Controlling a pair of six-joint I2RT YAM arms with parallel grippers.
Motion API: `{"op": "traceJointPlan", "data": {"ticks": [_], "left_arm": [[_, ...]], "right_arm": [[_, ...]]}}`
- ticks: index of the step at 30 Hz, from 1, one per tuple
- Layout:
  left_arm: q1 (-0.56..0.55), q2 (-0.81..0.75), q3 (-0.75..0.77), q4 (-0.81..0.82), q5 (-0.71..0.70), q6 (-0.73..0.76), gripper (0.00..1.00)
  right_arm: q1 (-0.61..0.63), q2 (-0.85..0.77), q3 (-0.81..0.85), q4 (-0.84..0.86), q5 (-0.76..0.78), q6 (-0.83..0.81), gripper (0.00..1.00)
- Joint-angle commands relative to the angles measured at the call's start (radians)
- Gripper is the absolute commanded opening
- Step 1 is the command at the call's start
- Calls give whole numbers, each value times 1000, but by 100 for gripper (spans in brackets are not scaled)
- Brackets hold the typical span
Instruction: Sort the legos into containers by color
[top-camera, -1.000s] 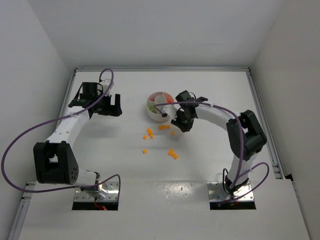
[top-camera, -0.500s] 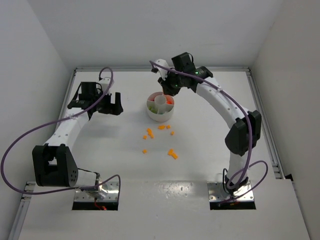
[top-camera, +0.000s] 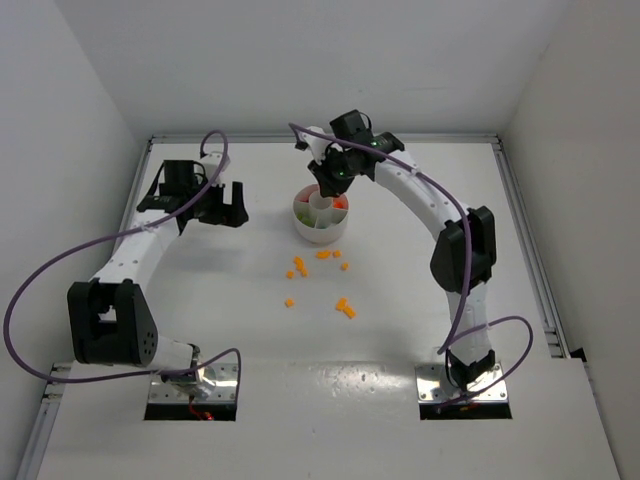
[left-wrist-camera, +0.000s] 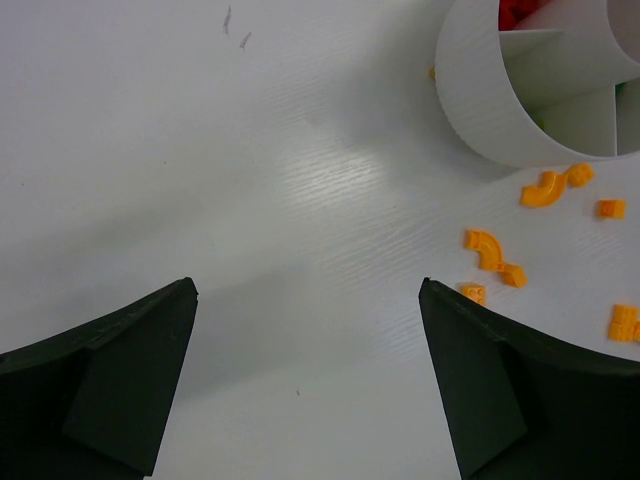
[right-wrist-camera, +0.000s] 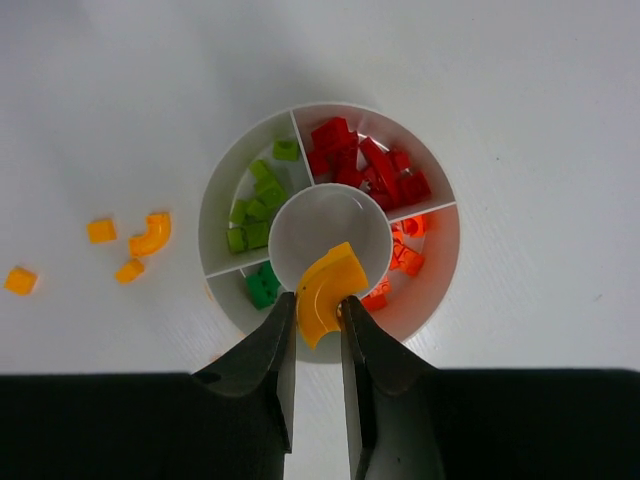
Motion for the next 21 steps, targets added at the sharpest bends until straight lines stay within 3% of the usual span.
{"op": "traceJointPlan", "data": {"ticks": [1,14,17,21], "left_arm": [[14,2,38,12,28,5,100],[14,11,47,12,48,14,100],[14,-10,35,0,162,75,100],[-64,-101,-26,-1,308,195,97]], "right_arm": [[4,10,46,12,-40,20,17],[4,62,55,21,-31,29,52],[4,24,66,12,-22,41,52],[-29,-107,-110,61,61,72,52]]}}
